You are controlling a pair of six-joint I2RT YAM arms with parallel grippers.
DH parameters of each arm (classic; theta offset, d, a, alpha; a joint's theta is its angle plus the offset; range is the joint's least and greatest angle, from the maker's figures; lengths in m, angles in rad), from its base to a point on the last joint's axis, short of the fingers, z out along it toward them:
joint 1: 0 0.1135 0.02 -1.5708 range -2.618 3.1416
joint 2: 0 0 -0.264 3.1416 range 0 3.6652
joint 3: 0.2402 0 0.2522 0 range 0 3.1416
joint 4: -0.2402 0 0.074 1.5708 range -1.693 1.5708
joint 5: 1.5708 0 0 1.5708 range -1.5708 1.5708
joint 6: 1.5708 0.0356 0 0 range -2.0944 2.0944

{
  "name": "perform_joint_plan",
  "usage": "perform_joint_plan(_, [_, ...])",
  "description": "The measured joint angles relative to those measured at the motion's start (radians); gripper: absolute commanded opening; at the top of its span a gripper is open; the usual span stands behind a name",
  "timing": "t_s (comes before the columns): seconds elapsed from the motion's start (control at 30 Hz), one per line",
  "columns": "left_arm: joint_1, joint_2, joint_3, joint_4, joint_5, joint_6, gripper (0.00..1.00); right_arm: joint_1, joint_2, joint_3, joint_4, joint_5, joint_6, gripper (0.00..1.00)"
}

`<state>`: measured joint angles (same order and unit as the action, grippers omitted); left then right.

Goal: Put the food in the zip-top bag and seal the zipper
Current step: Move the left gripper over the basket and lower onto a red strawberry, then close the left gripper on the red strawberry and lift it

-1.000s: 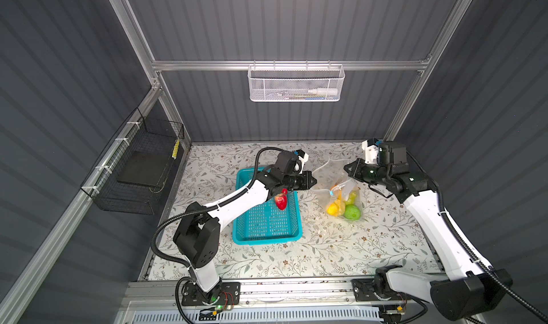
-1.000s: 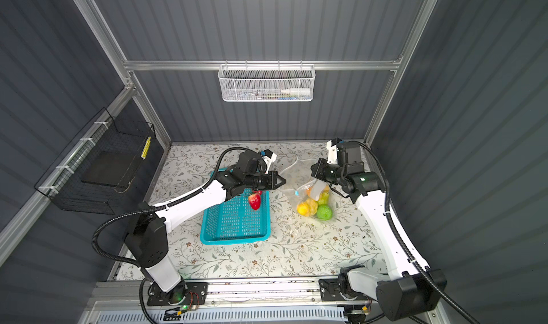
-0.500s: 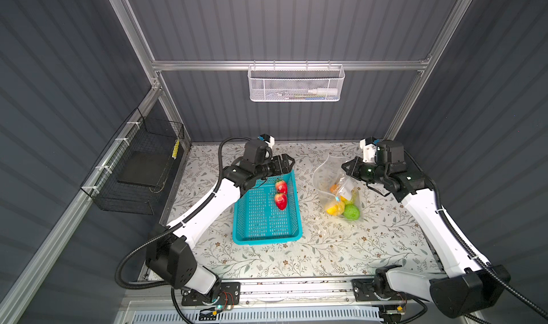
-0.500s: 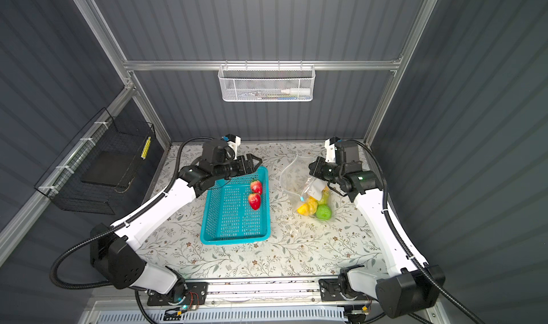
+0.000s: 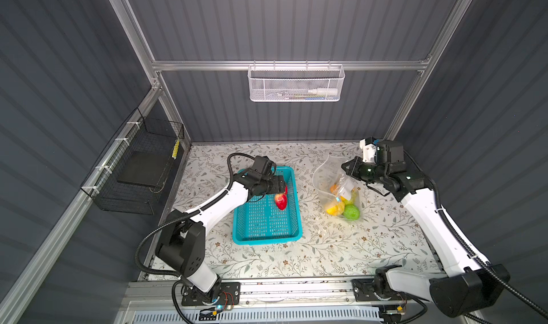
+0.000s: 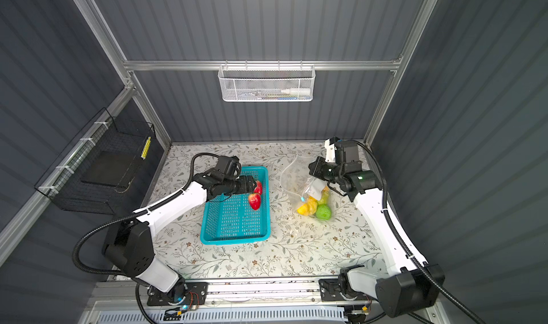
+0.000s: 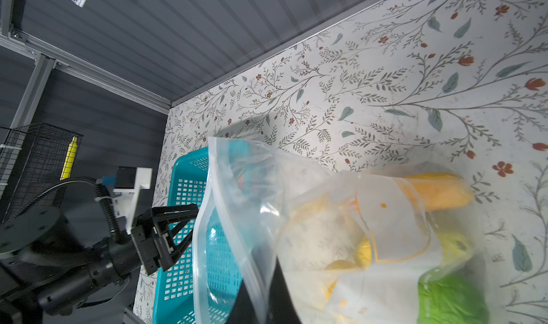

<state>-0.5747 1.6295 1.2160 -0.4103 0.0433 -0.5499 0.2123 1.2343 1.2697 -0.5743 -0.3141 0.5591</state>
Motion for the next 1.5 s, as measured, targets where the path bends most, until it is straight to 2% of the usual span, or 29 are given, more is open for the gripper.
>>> perform_joint_plan(0.5, [-0.011, 0.235, 0.048, 0.022, 0.016, -0.011, 0.85, 0.0, 0.0, 0.0, 0.001, 0.007, 0.002, 0.0])
perform_joint_plan(0.97, [-0.048, 0.322, 0.095, 0.032, 0.022, 0.002, 0.81, 0.0, 0.0, 0.0, 0.001, 0.008, 0.002, 0.0])
perform_joint_plan(1.23, [-0.055, 0.327, 0.096, 0.029, 0.006, 0.031, 0.7, 0.0, 0.0, 0.0, 0.001, 0.008, 0.002, 0.0])
perform_joint_plan(1.5, [-0.055, 0.328, 0.096, 0.029, 0.004, 0.049, 0.54, 0.0, -0.001, 0.0, 0.001, 0.008, 0.002, 0.0])
